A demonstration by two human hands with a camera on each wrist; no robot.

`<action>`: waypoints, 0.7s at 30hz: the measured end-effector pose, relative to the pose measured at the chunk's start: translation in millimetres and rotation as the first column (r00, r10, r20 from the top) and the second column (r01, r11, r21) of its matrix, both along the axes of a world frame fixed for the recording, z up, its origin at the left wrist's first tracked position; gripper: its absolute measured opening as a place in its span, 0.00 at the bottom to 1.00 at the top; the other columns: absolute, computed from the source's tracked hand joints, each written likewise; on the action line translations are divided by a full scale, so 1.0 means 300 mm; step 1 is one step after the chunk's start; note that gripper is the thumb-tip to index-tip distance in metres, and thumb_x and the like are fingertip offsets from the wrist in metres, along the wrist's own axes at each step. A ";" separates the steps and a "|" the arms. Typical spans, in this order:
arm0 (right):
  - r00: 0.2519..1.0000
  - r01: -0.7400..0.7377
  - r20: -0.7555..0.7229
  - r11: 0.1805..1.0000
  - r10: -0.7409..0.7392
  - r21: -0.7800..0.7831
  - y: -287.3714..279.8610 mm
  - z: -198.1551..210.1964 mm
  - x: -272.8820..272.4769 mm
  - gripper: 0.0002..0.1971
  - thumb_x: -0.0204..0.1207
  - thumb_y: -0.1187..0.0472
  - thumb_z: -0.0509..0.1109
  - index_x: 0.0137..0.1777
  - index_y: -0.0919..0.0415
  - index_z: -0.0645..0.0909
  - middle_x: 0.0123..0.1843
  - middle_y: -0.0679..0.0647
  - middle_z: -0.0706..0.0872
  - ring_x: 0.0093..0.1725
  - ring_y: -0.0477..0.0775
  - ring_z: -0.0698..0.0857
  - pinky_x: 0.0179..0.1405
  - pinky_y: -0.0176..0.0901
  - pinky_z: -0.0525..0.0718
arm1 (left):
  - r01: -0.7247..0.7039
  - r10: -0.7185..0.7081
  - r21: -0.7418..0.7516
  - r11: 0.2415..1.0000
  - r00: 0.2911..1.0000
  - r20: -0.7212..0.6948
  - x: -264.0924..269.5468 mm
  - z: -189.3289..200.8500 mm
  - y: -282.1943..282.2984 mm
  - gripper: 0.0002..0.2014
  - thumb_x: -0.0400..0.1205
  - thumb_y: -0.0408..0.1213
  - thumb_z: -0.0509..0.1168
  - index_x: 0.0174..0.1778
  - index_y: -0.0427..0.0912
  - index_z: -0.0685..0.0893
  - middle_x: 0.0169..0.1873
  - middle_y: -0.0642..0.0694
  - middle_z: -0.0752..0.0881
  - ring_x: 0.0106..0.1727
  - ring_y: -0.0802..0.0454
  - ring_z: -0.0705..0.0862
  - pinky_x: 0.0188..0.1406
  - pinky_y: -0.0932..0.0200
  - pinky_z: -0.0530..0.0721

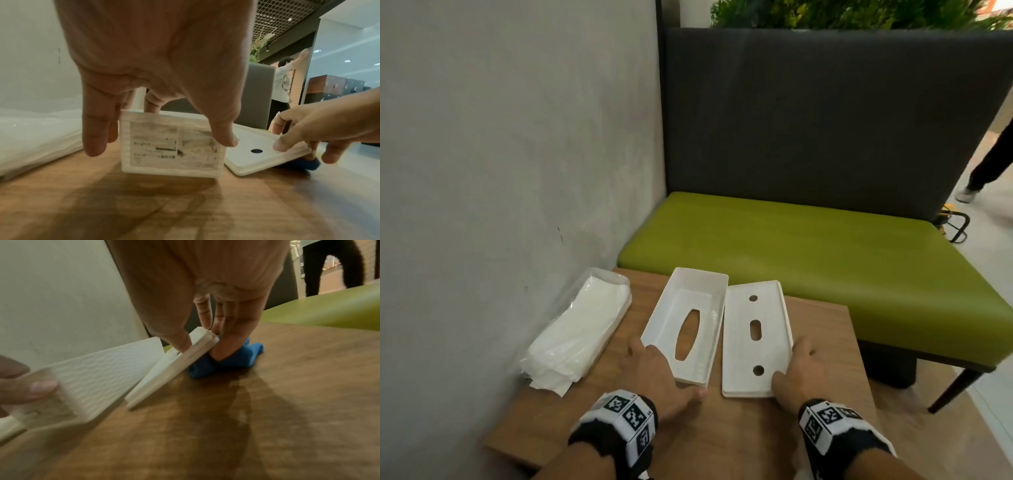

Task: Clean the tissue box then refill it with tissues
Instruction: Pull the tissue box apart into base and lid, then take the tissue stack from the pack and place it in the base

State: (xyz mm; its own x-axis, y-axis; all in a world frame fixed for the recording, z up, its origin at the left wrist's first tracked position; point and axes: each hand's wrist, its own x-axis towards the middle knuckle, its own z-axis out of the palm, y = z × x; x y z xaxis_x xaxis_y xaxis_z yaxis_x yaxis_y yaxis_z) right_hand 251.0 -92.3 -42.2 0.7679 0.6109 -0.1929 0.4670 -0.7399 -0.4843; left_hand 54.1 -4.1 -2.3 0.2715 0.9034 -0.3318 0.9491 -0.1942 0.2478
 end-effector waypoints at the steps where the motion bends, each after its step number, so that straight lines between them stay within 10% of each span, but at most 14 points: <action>1: 1.000 -0.012 0.023 0.999 0.013 -0.042 -0.005 -0.003 -0.004 0.17 0.70 0.64 0.66 0.55 0.59 0.63 0.61 0.63 0.75 0.47 0.62 0.78 0.44 0.48 0.77 | 0.010 -0.010 -0.021 1.000 1.000 -0.011 0.002 -0.006 -0.002 0.51 0.53 0.78 0.71 0.65 0.46 0.75 0.69 0.45 0.69 0.58 0.48 0.81 0.61 0.53 0.83; 5: 0.976 -0.090 0.169 0.966 0.134 -0.244 0.004 0.025 0.000 0.23 0.70 0.55 0.65 0.64 0.57 0.65 0.64 0.56 0.76 0.61 0.61 0.79 0.51 0.50 0.79 | 0.048 -0.050 -0.046 0.998 0.998 -0.043 0.007 -0.016 0.004 0.52 0.52 0.80 0.68 0.64 0.46 0.76 0.69 0.45 0.68 0.57 0.48 0.81 0.59 0.52 0.82; 10: 0.961 -0.128 0.245 0.992 0.127 -0.009 0.061 0.086 0.021 0.17 0.70 0.48 0.64 0.55 0.55 0.71 0.57 0.56 0.78 0.55 0.62 0.80 0.53 0.55 0.80 | 0.098 -0.092 0.136 0.986 0.994 -0.052 -0.003 0.033 0.080 0.52 0.62 0.84 0.52 0.72 0.48 0.74 0.72 0.45 0.77 0.68 0.43 0.79 0.63 0.47 0.79; 17: 0.921 -0.338 0.250 0.932 0.298 0.134 0.247 0.199 -0.076 0.07 0.75 0.54 0.61 0.39 0.53 0.77 0.40 0.52 0.84 0.40 0.57 0.82 0.39 0.51 0.84 | 0.008 -0.009 0.286 0.958 1.000 0.002 -0.083 0.086 0.315 0.18 0.84 0.52 0.55 0.61 0.44 0.79 0.62 0.43 0.83 0.63 0.40 0.83 0.55 0.50 0.76; 21: 0.900 -0.418 0.214 0.890 0.379 0.184 0.372 0.255 -0.163 0.07 0.76 0.53 0.62 0.39 0.53 0.78 0.39 0.50 0.87 0.40 0.57 0.84 0.37 0.49 0.83 | -0.135 0.141 0.236 0.962 0.990 -0.007 -0.181 0.078 0.450 0.18 0.80 0.42 0.61 0.65 0.40 0.74 0.66 0.38 0.75 0.68 0.38 0.75 0.60 0.44 0.78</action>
State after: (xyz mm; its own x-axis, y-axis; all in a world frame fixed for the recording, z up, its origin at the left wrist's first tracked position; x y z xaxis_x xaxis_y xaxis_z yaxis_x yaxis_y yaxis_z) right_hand 202.0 19.2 34.3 0.4593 0.8835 0.0917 0.7881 -0.3578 -0.5008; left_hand -0.2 131.0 21.2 0.1335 0.9848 -0.1110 0.9759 -0.1111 0.1880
